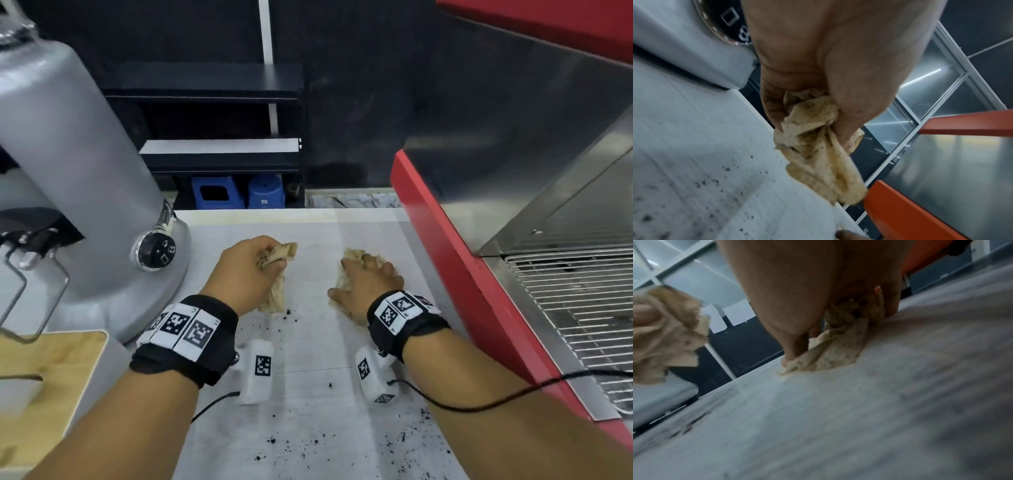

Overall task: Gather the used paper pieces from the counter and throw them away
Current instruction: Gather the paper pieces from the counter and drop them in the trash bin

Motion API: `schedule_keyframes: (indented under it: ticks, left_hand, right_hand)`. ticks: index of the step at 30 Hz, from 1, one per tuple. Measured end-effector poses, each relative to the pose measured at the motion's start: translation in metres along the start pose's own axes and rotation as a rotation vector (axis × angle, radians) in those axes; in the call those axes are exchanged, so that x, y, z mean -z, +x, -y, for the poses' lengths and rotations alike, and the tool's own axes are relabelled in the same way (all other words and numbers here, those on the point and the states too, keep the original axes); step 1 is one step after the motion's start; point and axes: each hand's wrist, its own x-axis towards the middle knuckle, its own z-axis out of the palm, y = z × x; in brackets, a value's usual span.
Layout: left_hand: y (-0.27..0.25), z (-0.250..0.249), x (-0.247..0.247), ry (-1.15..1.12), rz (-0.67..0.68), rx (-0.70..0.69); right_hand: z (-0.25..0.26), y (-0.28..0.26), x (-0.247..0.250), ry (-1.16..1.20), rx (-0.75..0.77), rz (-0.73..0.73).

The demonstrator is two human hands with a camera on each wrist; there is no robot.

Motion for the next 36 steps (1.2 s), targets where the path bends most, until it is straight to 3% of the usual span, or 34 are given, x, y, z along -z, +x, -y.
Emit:
schedule_keyframes:
  ticks: [5, 8, 11, 14, 20, 28, 36]
  left_hand:
    - [-0.027, 0.002, 0.007, -0.041, -0.034, 0.000]
    - [-0.048, -0.002, 0.008, -0.056, -0.039, -0.020]
    - [-0.073, -0.013, 0.008, -0.142, -0.002, -0.045]
    - [-0.102, -0.028, 0.004, -0.250, 0.058, -0.071]
    - [-0.154, -0.075, -0.024, -0.352, 0.189, -0.187]
    - [-0.212, -0.147, -0.108, -0.376, 0.507, -0.324]
    - [-0.289, -0.251, -0.226, -0.343, 0.738, -0.482]
  right_hand:
    - [0.001, -0.007, 0.011, 0.028, 0.101, 0.018]
    - [-0.004, -0.035, 0.023, 0.290, 0.121, 0.001]
    - [-0.016, -0.084, 0.035, 0.606, 0.177, -0.065]
    - [-0.032, -0.142, 0.043, 0.705, 0.254, -0.196]
    - [-0.082, -0.241, 0.033, 0.808, 0.282, -0.320]
    - [-0.174, -0.356, -0.005, 0.908, 0.035, -0.503]
    - [-0.307, -0.451, -0.028, 0.955, -0.155, -0.626]
